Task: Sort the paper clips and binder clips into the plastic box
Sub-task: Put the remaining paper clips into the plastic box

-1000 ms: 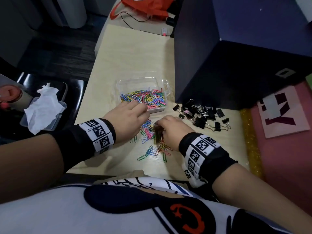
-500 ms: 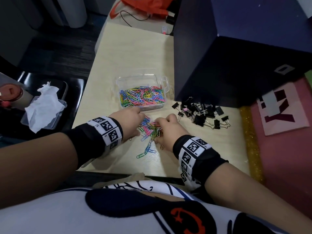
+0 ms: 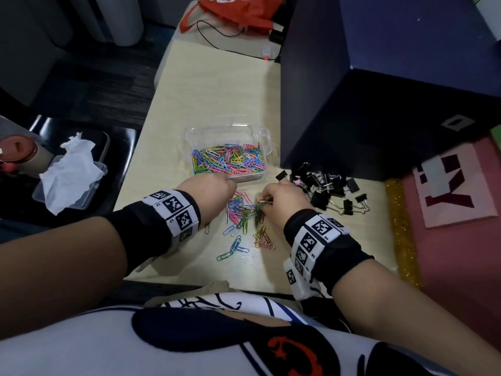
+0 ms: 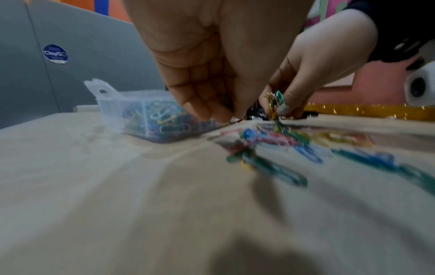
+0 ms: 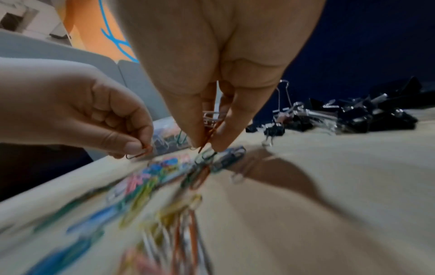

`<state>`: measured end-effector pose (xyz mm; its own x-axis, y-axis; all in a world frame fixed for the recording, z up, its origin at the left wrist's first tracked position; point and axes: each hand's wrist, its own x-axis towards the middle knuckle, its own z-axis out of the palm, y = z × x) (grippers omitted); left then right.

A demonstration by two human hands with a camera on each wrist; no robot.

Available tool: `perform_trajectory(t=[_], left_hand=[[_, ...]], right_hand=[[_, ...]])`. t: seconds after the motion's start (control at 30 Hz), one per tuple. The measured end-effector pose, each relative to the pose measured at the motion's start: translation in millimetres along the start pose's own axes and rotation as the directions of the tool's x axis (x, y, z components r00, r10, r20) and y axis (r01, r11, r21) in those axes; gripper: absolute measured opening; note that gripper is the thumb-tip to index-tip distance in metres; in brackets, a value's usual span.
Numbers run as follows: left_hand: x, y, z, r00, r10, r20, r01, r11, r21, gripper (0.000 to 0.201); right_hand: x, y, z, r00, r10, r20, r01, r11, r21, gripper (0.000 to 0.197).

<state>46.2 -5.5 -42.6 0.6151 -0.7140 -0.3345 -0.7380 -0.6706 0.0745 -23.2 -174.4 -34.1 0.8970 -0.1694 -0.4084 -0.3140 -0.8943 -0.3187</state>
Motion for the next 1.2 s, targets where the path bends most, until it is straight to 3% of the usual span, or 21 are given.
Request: perform_trajectory(t=[0.17, 0.27, 0.33, 0.4, 0.47, 0.53, 0.63, 0.73, 0.9, 1.03, 1.2], left_hand=[[-2.9, -7.0, -31.2, 0.99, -0.036, -0.135, 0.017, 0.99, -0.141, 0.021], [-0.7, -18.0, -44.6, 0.966, -0.127, -0.227, 0.078, 0.974, -0.214, 0.025], [-0.6, -24.6, -47.3, 0.953, -0.168, -0.252, 0.105, 0.964, -0.245, 0.031], [-3.7, -26.4, -46.5, 0.951, -0.161, -0.263, 0.097, 0.965, -0.244, 0.032], [-8.8, -22.9, -42.2, 0.974, -0.096, -0.206, 0.057, 0.981, -0.187, 0.028], [-13.7, -15.3, -35.1, 1.0, -0.012, -0.025, 0.01, 0.997, -0.082, 0.027], [-17.8, -7.2, -22.0, 0.965, 0.015, 0.26, -0.029, 0.998, 0.052, 0.045], [-16.3, -7.1, -8.0, 0.944, -0.013, 0.33, -0.019, 0.995, 0.093, 0.064], [-11.0, -6.4, -1.3, 0.968, -0.032, 0.249, 0.025, 0.999, 0.033, 0.028], [-9.4, -6.0, 4.1, 0.98, -0.028, 0.196, 0.021, 0.999, 0.042, 0.018], [-12.0, -4.0, 6.4, 0.988, -0.022, 0.153, 0.014, 0.998, 0.054, 0.013]], right_hand=[[9.7, -18.2, -28.7, 0.986, -0.019, -0.165, 0.041, 0.99, 0.132, 0.015], [15.4, -33.3, -39.5, 0.963, -0.047, -0.265, 0.104, 0.973, 0.206, 0.028], [15.7, -36.2, -41.6, 0.972, -0.028, -0.234, 0.074, 0.979, 0.189, 0.038], [12.4, -33.5, -38.2, 0.992, 0.001, -0.123, 0.009, 0.997, 0.082, 0.04], [7.3, -26.8, -28.1, 1.0, 0.009, 0.02, -0.007, 0.996, -0.089, 0.05], [0.2, -20.1, -12.9, 0.99, -0.029, 0.139, 0.053, 0.984, -0.17, 0.076], [-10.1, -15.5, 9.3, 0.955, -0.189, 0.228, 0.24, 0.945, -0.221, 0.097], [-12.2, -12.4, 23.2, 0.932, -0.283, 0.226, 0.34, 0.897, -0.281, 0.077], [-9.9, -6.7, 27.0, 0.938, -0.327, 0.119, 0.345, 0.915, -0.208, 0.036], [-3.9, -2.6, 27.0, 0.957, -0.275, 0.091, 0.289, 0.929, -0.231, 0.038], [3.0, -4.9, 18.2, 0.982, -0.181, 0.056, 0.187, 0.972, -0.141, 0.029]])
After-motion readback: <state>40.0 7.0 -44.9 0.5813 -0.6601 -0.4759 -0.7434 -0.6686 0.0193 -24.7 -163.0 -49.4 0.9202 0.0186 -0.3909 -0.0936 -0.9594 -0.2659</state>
